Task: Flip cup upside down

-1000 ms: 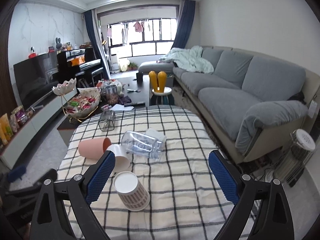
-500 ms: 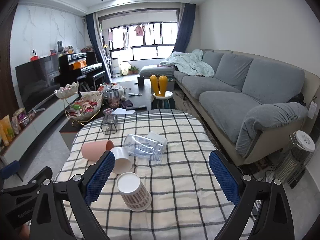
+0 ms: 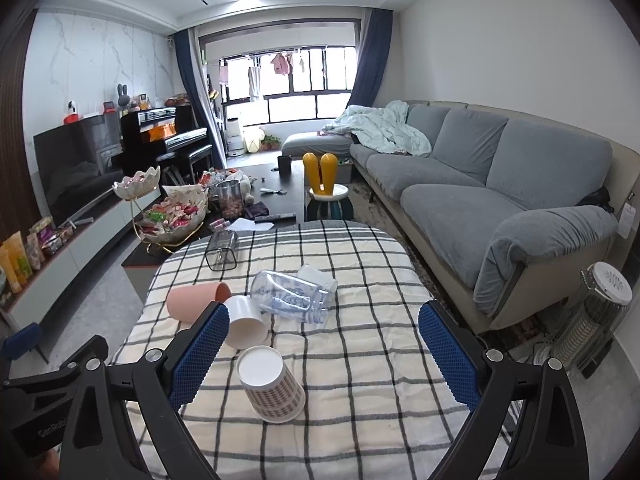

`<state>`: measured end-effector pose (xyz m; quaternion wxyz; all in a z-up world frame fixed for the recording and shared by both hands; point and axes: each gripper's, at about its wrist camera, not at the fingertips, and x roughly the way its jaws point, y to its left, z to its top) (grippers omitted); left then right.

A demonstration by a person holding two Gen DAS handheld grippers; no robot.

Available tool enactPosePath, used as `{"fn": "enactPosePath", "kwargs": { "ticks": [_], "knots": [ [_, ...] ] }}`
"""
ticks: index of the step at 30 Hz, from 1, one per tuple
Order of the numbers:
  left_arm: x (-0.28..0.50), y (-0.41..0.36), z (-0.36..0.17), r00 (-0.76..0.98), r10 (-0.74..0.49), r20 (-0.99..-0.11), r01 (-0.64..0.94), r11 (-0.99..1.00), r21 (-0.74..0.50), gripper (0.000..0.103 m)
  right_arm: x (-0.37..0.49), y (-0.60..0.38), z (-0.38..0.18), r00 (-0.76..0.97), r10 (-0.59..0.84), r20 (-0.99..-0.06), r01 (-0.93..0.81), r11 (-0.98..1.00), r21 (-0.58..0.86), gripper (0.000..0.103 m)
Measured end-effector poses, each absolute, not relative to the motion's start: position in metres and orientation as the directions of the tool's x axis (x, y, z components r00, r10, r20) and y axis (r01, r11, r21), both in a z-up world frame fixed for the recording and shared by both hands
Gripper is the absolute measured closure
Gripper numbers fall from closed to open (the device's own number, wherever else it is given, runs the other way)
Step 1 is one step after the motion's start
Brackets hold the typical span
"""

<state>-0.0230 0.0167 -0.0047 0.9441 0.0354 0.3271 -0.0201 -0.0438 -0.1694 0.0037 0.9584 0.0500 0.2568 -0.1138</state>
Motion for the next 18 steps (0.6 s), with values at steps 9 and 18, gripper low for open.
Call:
{"fn": "enactPosePath", "kwargs": {
  "ticks": [9,18],
  "knots": [
    [-0.0229,0.0168,-0.0047,0.785,-0.015,-0.62,0.061,0.997,0.054,0.0,-0.0451,-0.171,0.0035,0.838,-0.191,-0.512,0.25,0.967,0.049,0.007],
    [-0.02,0.015,-0.006,0.771,-0.016,-0.637,0.062,0.997,0.049,0.0,-0.0451,-0.1719,0.0019,0.833,-0.189,-0.519,0.254,0.966,0.056,0.007]
  ]
}}
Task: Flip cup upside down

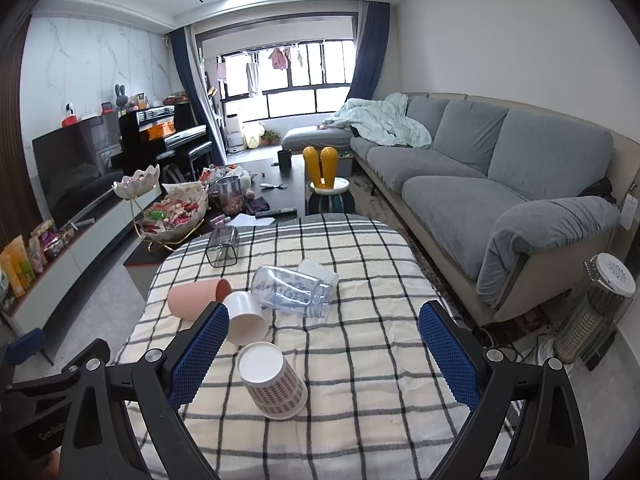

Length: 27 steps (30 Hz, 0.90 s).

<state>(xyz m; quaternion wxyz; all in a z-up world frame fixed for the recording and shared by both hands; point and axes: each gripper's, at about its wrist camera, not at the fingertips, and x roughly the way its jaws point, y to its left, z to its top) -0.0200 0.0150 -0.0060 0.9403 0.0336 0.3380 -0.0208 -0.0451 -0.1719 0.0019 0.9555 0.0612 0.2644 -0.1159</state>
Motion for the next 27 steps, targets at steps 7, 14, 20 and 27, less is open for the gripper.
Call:
{"fn": "enactPosePath", "kwargs": {
  "ticks": [7,14,20,27],
  "knots": [
    [-0.02,0.0151,-0.0067,0.765,-0.02,-0.643,0.065,0.997,0.046,0.0,-0.0452,-0.1708,0.0014,0.831,-0.191,-0.522,0.259,0.964,0.059,0.007],
    [-0.0191,0.0156,-0.0071,0.766,-0.025,-0.642,0.07,0.997,0.044,0.0,-0.0449,-0.1703,-0.001,0.83,-0.187,-0.525,0.253,0.966,0.056,0.007],
    [-0.0184,0.0159,-0.0064,0.764,-0.032,-0.644,0.078,0.996,0.043,0.0,-0.0447,-0.1689,-0.0025,0.828,-0.189,-0.527,0.256,0.965,0.056,0.007],
    [-0.0185,0.0158,-0.0064,0.765,-0.031,-0.643,0.077,0.996,0.043,0.0,-0.0447,-0.1688,-0.0034,0.828,-0.189,-0.529,0.256,0.965,0.057,0.007]
  ]
}}
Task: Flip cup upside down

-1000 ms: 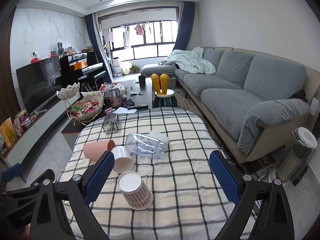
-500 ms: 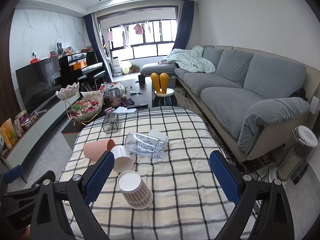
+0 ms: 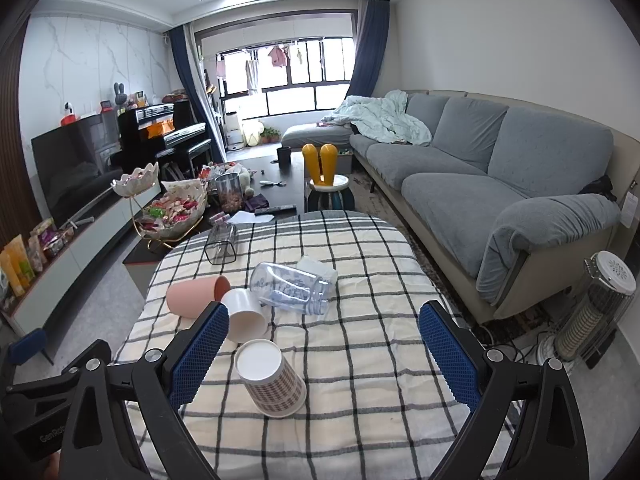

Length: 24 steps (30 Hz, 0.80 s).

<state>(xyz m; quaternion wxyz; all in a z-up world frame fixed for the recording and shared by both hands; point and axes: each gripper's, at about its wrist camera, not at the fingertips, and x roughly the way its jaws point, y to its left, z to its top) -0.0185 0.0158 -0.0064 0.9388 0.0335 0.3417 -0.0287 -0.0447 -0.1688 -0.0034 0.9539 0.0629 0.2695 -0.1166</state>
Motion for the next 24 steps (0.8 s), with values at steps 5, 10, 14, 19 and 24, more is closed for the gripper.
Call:
{"fn": "enactPosePath", "kwargs": {
  "ticks": [5,10,14,19,24],
  "knots": [
    [-0.0187,0.0157,-0.0062,0.766,-0.031,-0.642,0.076,0.996,0.043,0.0,-0.0451,-0.1675,-0.0038,0.827,-0.189,-0.529,0.257,0.965,0.057,0.007],
    [-0.0205,0.0138,-0.0045,0.779,-0.023,-0.626,0.07,0.996,0.051,0.0,-0.045,-0.1677,-0.0034,0.828,-0.189,-0.528,0.257,0.965,0.058,0.007],
    [-0.0207,0.0131,-0.0055,0.776,-0.027,-0.63,0.072,0.996,0.045,0.0,-0.0453,-0.1683,-0.0032,0.828,-0.188,-0.529,0.257,0.965,0.059,0.007],
    [-0.0198,0.0146,-0.0064,0.773,-0.032,-0.633,0.07,0.997,0.036,0.0,-0.0451,-0.1684,-0.0031,0.827,-0.188,-0.53,0.258,0.964,0.059,0.007],
    [-0.0197,0.0136,-0.0065,0.78,-0.02,-0.626,0.071,0.996,0.056,0.0,-0.0447,-0.1683,-0.0038,0.827,-0.193,-0.529,0.26,0.964,0.055,0.007]
  ]
}}
